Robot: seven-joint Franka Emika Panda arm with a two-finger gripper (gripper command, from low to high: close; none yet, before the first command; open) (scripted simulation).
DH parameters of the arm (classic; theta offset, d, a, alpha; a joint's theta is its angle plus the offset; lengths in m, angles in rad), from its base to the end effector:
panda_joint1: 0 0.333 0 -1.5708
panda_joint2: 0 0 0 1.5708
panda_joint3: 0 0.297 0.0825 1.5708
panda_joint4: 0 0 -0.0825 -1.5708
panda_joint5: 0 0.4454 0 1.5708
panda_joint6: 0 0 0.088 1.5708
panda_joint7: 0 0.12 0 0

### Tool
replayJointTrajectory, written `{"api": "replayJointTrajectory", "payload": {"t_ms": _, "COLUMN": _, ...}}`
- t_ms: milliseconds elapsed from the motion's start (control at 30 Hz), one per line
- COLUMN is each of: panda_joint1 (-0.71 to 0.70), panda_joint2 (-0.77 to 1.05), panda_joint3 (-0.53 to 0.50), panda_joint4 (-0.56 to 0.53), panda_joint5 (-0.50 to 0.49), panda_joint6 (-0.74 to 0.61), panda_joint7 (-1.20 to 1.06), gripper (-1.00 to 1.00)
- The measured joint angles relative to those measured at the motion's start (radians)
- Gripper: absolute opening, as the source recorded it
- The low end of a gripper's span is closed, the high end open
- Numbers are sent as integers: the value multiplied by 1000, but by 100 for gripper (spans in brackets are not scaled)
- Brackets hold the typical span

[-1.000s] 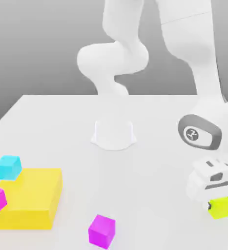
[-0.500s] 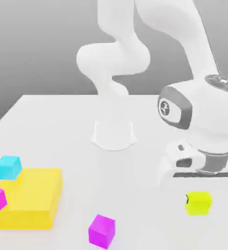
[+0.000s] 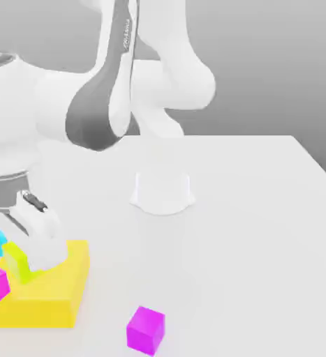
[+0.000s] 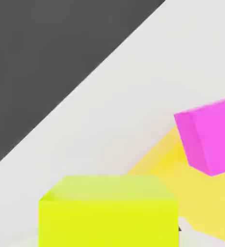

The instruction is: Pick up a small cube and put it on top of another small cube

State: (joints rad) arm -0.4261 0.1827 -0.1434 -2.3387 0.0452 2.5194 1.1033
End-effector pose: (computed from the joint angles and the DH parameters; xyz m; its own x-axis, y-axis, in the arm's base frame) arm 0.4609 -0.2985 0.1764 -0.1360 -0.9907 -0.0002 -0.9907 0.1360 -0.0004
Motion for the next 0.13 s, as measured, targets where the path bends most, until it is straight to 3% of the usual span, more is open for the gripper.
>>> {"api": "replayJointTrajectory", "payload": {"t_ms": 133, "panda_joint1": 0, "panda_joint2": 0, "panda_joint3": 0, "panda_joint4": 0, "panda_joint5": 0, "panda_joint6": 0, "panda_joint7": 0, "gripper": 100}}
